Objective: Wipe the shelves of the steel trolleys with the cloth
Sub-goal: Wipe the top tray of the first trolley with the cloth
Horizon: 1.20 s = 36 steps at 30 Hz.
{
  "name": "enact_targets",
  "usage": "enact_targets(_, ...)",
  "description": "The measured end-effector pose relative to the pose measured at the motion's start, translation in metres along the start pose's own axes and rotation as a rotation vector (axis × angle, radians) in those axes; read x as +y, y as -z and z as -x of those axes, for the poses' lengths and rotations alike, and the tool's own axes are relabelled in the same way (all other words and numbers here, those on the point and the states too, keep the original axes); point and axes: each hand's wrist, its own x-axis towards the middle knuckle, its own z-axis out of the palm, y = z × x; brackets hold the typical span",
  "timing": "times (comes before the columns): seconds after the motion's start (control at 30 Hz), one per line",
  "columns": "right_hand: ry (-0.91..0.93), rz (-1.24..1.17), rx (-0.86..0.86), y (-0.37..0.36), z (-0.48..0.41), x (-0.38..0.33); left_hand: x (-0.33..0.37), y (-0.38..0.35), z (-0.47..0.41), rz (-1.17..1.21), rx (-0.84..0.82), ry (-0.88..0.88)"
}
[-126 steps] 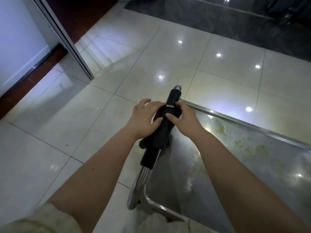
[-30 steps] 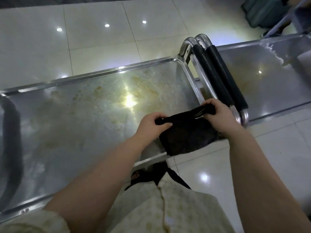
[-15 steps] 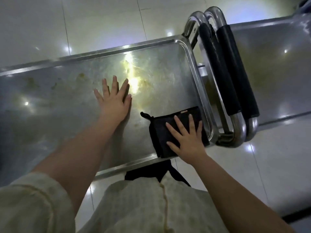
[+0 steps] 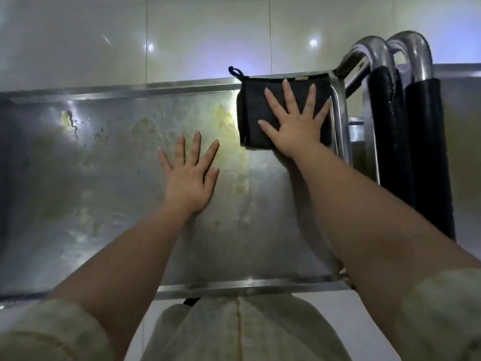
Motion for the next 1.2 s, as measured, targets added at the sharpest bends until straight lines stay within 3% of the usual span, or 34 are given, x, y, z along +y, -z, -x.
enact_targets(0.13, -0.003, -0.005, 0.015, -0.009, 0.029, 0.000, 0.001, 0.003, -0.003, 0.011, -0.007, 0.015)
enact_targets(0.4, 0.017, -0.019, -0.121, -0.064, 0.246, 0.018, 0.005, 0.010, -0.001, 0.008, -0.047, 0.036)
enact_targets(0.5, 0.016, -0.004, -0.096, -0.049, 0.207, 0.024, 0.003, 0.011, -0.002, 0.005, -0.046, 0.021)
enact_targets(0.6, -0.034, -0.033, -0.006, -0.024, 0.105, 0.015, 0.002, 0.010, -0.005, 0.001, -0.046, 0.019)
enact_targets(0.7, -0.028, -0.041, -0.035, 0.008, 0.005, 0.002, 0.002, 0.009, -0.006, -0.011, -0.046, 0.021)
enact_targets(0.83, 0.056, 0.067, 0.003, 0.013, -0.018, -0.005, 0.001, 0.011, -0.009, -0.012, -0.045, 0.043)
enact_targets(0.93, 0.105, 0.063, 0.023, -0.011, 0.038, -0.007, 0.002, 0.011, -0.009, -0.012, -0.050, 0.054)
enact_targets(1.1, 0.186, -0.034, 0.033, -0.071, 0.211, -0.022, 0.000, 0.012, -0.008, 0.005, -0.048, 0.043)
enact_targets(1.2, 0.266, 0.022, 0.022, -0.087, 0.251, -0.021, -0.001, 0.015, -0.008, 0.017, -0.066, 0.046)
